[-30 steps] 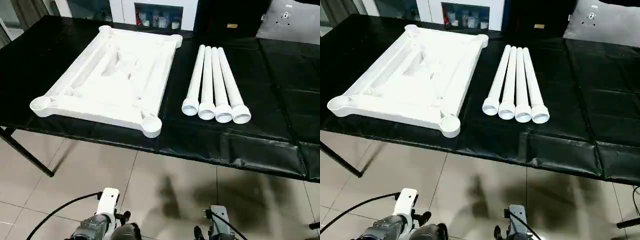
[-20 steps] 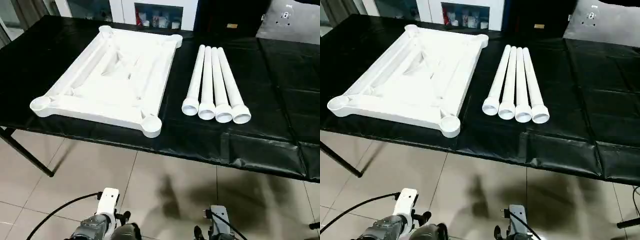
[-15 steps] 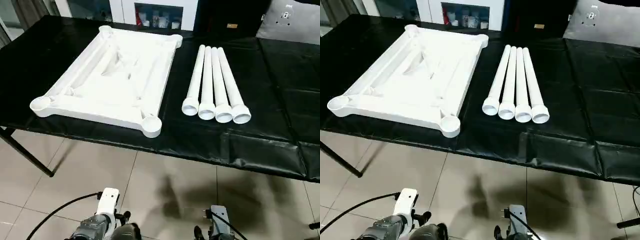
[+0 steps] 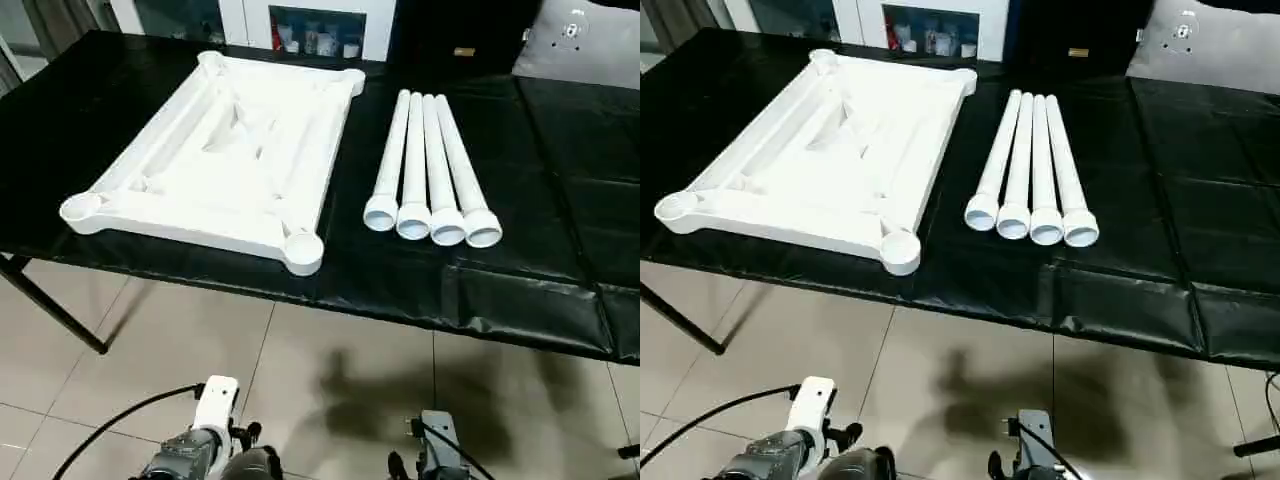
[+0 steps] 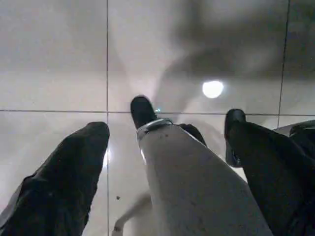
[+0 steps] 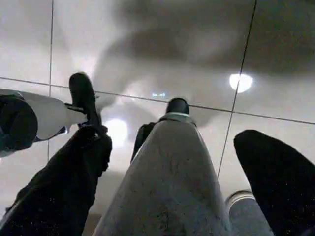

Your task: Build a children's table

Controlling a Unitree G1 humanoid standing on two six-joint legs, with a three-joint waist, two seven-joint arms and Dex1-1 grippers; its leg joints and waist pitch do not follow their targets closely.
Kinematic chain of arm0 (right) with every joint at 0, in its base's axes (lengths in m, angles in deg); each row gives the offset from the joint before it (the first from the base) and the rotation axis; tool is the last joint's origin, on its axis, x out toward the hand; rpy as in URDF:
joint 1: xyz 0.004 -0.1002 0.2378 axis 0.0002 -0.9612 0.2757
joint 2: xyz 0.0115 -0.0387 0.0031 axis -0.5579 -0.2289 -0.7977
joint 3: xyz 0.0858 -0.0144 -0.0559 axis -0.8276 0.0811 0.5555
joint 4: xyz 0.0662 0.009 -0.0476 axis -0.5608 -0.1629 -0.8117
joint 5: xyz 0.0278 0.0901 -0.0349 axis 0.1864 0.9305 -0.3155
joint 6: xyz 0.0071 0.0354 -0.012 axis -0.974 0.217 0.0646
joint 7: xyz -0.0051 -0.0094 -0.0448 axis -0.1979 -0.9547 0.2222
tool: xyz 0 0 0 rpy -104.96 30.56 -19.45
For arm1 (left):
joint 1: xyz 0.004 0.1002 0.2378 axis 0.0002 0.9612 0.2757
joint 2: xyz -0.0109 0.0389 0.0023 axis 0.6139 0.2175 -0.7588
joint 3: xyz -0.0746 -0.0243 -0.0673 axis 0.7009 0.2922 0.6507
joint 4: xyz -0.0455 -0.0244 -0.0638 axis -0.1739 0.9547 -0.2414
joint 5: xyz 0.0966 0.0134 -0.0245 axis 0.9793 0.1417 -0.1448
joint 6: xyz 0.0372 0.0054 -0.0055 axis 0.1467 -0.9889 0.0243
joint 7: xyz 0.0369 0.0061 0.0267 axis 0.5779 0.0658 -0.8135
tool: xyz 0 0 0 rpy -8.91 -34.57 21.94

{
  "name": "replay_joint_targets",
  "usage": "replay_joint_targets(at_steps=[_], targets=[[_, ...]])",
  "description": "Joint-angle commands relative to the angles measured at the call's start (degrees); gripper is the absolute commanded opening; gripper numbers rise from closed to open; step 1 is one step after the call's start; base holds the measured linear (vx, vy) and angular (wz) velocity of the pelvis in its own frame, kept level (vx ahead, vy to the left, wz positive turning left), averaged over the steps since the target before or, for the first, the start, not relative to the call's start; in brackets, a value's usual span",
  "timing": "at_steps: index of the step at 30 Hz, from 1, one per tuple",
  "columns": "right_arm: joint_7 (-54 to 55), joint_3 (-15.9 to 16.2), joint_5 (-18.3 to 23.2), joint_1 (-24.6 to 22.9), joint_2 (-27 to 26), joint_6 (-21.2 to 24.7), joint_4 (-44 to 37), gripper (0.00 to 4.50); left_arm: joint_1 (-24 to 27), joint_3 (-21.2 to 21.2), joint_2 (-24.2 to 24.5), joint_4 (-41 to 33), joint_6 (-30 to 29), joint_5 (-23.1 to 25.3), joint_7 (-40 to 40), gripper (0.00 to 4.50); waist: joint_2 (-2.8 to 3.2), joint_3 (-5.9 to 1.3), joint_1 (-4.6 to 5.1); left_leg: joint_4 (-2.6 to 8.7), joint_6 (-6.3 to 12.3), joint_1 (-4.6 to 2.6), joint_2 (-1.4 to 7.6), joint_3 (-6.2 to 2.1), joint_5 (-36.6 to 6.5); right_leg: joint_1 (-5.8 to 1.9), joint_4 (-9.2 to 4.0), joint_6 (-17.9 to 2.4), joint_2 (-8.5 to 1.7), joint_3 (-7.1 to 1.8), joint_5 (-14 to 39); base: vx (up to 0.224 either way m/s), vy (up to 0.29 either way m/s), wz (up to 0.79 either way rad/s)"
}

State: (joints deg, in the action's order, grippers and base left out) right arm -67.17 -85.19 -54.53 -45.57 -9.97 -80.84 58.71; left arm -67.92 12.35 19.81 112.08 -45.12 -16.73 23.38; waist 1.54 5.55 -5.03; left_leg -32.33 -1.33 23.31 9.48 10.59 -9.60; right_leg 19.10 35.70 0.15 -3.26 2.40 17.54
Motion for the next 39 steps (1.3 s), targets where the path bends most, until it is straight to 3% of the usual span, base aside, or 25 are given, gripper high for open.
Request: replay_joint_targets(at_steps=[1, 30, 31, 32, 33, 35, 36, 37, 39], targets=[[0.32, -0.26, -0.34, -0.36, -0.05, 0.4, 0.89, 4.5, 0.17, 0.49, 0.02, 0.33, 0.05, 0.22, -0.16, 4.38, 0.19, -2.18, 0.14, 4.29, 5.93, -1.76, 5.86, -2.62, -11.36, -0.16, -4.09, -13.87, -7.3, -2.99, -12.71, 0.0, 0.0, 0.0], [0.32, -0.26, -0.34, -0.36, -0.05, 0.4, 0.89, 4.5, 0.17, 0.49, 0.02, 0.33, 0.05, 0.22, -0.16, 4.38, 0.19, -2.19, 0.11, 4.24, 6.12, -1.73, 5.83, -2.62, -11.19, -0.19, -4.1, -13.81, -7.32, -2.99, -12.74, 0.0, 0.0, 0.0], [0.77, -0.33, -1.5, 1.43, 0.59, 0.06, 1.43, 4.5, -1.64, -0.05, -1.03, 1.62, -2.8, 1.72, -2.55, 4.38, 0.17, -2.19, 0.12, 4.24, 6.13, -1.73, 5.84, -2.62, -11.09, -0.19, -4.09, -13.8, -7.31, -2.99, -12.85, 0.0, 0.0, 0.0], [1.53, -0.44, -3.42, 4.4, 1.65, -0.5, 2.34, 4.5, -4.66, -0.95, -2.8, 3.75, -7.55, 4.22, -6.53, 4.38, -0.86, -4.14, 0.14, 3.85, 6.21, -2.14, 5.99, -2.52, -10.45, -1.16, -3.79, -13.98, -7.34, -2.91, -13.55, 0.0, 0.0, 0.0], [1.28, 0.07, -3.95, 4.24, 1.88, -0.97, 2.34, 4.5, -4.87, -1.4, -3.4, 3.95, -6.89, 4.78, -7.24, 4.38, -0.35, -3.28, -0.03, 3.95, 5.82, -1.97, 5.91, -2.43, -9.5, -0.44, -3.99, -14.13, -7.39, -2.84, -12.39, 0.0, 0.0, 0.0], [1.11, -0.18, -3.77, 4.34, 2.21, -1.67, 2.25, 4.5, -5.12, -1.24, -3.9, 4.08, -6.04, 4.8, -8.35, 4.38, -0.3, -3.48, -0.2, 3.83, 5.3, -1.87, 5.95, -2.46, -9.13, -0.66, -3.96, -14.13, -7.6, -2.88, -11.84, 0.0, 0.0, 0.0], [0.77, 0.13, -4.19, 4.55, 2.68, -3.48, 1.97, 4.5, -5.36, -0.75, -4.35, 4.15, -5.05, 4.48, -9.28, 4.38, -0.4, -3.59, -0.19, 3.59, 5.69, -1.74, 5.81, -2.39, -8.14, -0.78, -3.77, -14.11, -7.56, -2.87, -14.35, 0.0, 0.0, 0.0], [-2.51, -2.27, -1.51, 4.86, 2.61, -5.25, 1.4, 4.5, -5.31, -0.32, -4.16, 4.18, -4.06, 4.21, -9.56, 4.38, -0.64, -3.69, -0.14, 3.38, 6.18, -1.7, 5.69, -2.33, -7.23, -0.83, -3.61, -14.04, -7.54, -2.87, -16.41, 0.0, 0.0, 0.0], [-6.36, -5.1, 1.66, 5.25, 2.4, -7.23, 0.71, 4.5, -5.12, 0.23, -3.62, 4.13, -2.48, 3.85, -9.46, 4.38, -1.14, -4.0, -0.18, 2.72, 9.09, -1.3, 5.32, -2.38, -4.98, -1.15, -2.83, -12.83, -7.65, -2.68, -25.66, 0.0, 0.0, 0.0]])
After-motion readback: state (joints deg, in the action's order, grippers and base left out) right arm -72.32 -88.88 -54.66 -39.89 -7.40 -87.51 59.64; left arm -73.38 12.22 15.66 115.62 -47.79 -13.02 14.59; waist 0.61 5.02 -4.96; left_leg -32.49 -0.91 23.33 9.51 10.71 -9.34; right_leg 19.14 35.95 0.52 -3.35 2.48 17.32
